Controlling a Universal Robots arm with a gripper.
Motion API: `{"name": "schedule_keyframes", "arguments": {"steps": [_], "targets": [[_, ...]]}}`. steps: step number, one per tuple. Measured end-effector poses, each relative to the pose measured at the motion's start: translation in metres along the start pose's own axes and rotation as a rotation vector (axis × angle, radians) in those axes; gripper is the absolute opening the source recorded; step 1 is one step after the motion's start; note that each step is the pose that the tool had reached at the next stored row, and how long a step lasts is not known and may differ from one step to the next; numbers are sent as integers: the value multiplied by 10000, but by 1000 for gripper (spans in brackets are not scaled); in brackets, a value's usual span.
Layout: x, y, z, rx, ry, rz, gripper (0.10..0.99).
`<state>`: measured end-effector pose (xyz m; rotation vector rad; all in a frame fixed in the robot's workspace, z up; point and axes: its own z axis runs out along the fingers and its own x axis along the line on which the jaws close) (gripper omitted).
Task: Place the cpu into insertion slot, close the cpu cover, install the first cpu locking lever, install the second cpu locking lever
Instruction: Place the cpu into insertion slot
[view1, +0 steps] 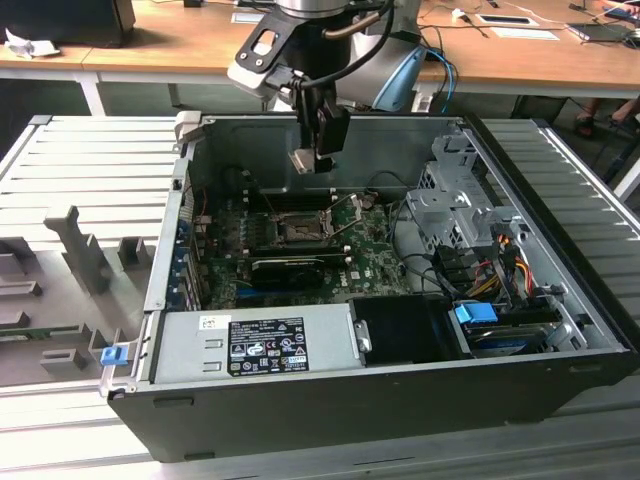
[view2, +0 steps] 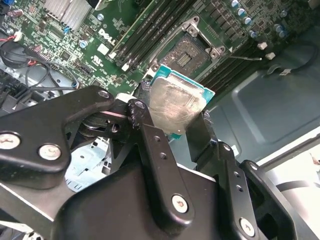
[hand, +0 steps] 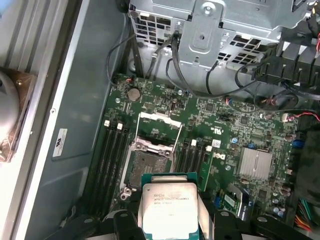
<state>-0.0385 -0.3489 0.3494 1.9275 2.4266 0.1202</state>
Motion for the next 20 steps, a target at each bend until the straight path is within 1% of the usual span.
{"name": "schedule_keyframes", "arguments": {"steps": [3, 5, 6, 7, 14, 20], "targets": [[-1, -2, 27, 1, 0, 3, 529], [-1, -3, 39, 1, -13, 121, 529], [-1, -5, 56, -2, -41, 442, 529], [-1, -8, 86, 9, -54, 633, 529], [-2, -13, 139, 9, -57, 677, 529], [-2, -15, 168, 10, -58, 685, 529]]}}
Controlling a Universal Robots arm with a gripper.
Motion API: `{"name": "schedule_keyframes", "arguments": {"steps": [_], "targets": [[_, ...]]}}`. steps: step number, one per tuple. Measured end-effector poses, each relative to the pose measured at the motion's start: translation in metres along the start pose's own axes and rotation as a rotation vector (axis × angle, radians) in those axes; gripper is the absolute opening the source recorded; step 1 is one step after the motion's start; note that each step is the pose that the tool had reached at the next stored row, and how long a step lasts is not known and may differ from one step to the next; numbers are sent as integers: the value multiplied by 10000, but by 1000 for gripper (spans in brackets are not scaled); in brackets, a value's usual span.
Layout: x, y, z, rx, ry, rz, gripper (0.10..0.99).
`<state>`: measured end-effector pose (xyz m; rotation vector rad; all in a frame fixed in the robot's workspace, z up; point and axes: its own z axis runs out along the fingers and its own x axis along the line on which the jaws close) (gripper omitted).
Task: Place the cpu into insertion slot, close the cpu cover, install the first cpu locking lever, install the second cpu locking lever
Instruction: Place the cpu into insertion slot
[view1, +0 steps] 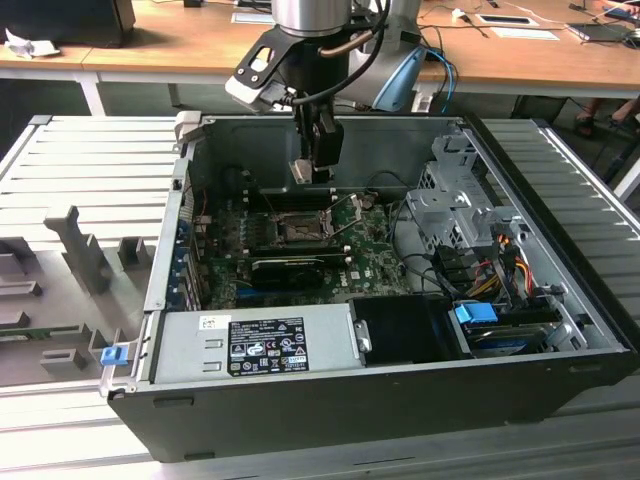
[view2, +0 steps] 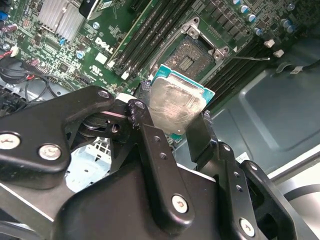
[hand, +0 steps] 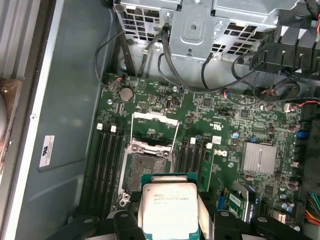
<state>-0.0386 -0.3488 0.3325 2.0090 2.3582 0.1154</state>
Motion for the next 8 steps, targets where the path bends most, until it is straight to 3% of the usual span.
{"name": "schedule_keyframes", "arguments": {"steps": [8], "targets": [[-1, -4, 42, -1, -2, 17, 529]]}}
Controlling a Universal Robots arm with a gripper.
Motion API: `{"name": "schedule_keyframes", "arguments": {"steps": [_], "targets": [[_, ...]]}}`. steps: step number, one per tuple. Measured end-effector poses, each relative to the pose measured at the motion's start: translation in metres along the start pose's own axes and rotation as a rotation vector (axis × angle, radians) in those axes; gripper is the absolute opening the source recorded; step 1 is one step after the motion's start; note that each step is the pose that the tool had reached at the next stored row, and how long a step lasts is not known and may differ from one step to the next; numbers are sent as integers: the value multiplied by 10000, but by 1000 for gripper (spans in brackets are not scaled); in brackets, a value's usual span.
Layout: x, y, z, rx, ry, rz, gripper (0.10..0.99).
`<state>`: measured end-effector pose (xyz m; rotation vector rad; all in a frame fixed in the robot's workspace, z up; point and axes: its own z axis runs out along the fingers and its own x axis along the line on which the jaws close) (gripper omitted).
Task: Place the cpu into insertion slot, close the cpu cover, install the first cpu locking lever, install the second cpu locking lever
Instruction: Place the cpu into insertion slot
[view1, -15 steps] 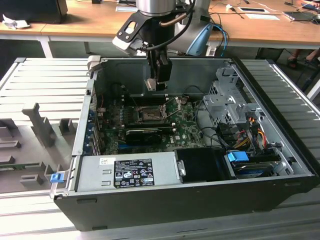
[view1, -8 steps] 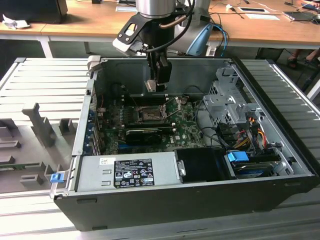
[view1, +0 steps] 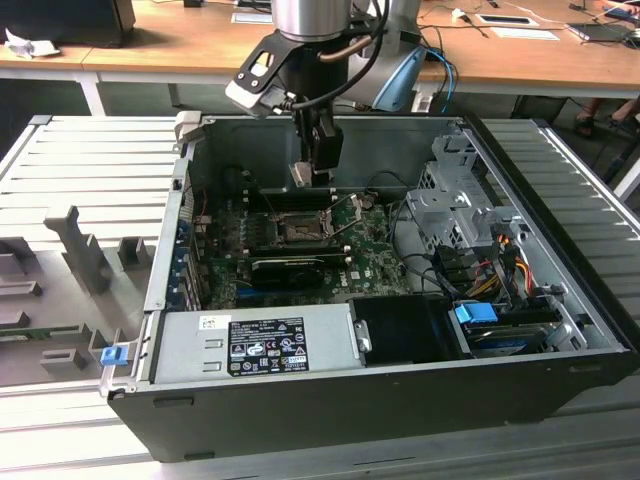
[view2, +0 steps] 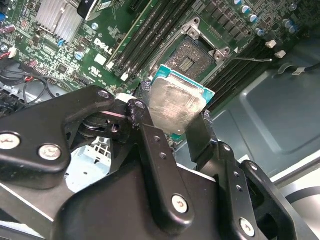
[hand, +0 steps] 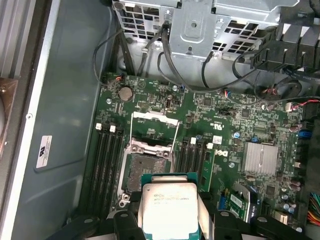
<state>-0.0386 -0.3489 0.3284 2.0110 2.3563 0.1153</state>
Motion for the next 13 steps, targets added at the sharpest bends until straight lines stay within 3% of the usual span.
{"name": "schedule_keyframes", "arguments": {"steps": [13], "targets": [[-1, -8, 90, 3, -1, 15, 529]]}}
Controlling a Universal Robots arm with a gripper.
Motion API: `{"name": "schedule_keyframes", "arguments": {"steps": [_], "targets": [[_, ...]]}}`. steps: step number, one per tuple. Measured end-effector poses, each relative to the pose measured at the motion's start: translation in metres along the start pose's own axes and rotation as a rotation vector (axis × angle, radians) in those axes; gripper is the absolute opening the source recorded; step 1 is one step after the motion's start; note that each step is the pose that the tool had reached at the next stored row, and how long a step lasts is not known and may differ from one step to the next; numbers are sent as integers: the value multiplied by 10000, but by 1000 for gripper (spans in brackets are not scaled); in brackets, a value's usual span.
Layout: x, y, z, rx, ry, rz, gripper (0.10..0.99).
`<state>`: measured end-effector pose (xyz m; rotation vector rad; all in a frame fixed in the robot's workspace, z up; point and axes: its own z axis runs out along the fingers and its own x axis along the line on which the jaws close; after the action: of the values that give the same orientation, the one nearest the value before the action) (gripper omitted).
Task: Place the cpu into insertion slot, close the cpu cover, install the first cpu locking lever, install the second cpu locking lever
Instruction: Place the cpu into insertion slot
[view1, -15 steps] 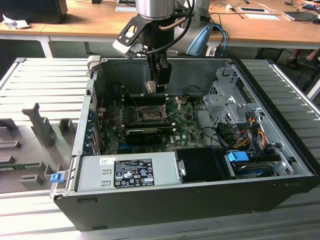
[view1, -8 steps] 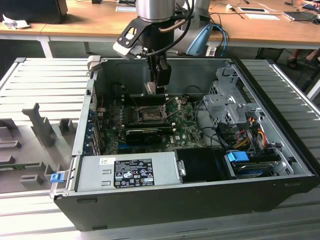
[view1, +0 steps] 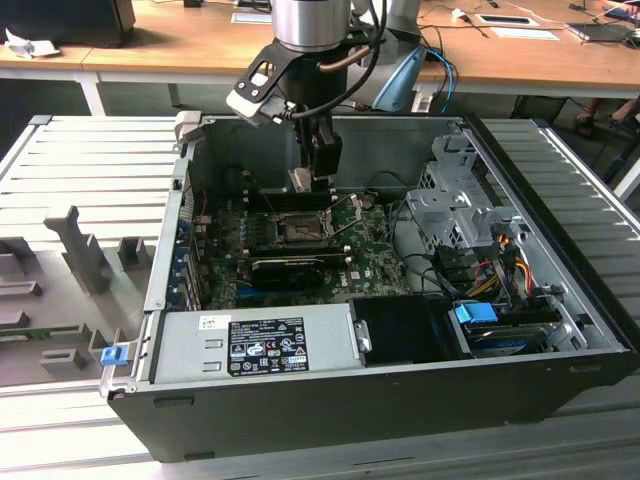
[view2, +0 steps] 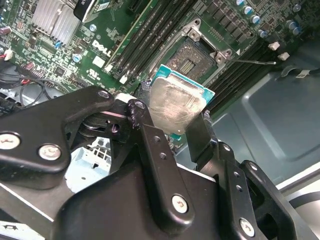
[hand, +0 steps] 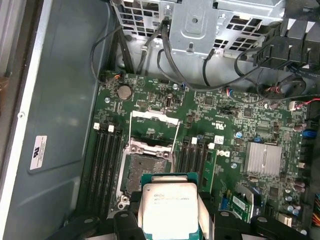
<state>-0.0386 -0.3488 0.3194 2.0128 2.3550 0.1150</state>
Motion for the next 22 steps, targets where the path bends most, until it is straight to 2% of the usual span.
{"name": "schedule_keyframes", "arguments": {"steps": [6, 22], "targets": [[-1, -6, 69, 0, 1, 1, 529], [-3, -14, 161, 3, 0, 2, 529]]}}
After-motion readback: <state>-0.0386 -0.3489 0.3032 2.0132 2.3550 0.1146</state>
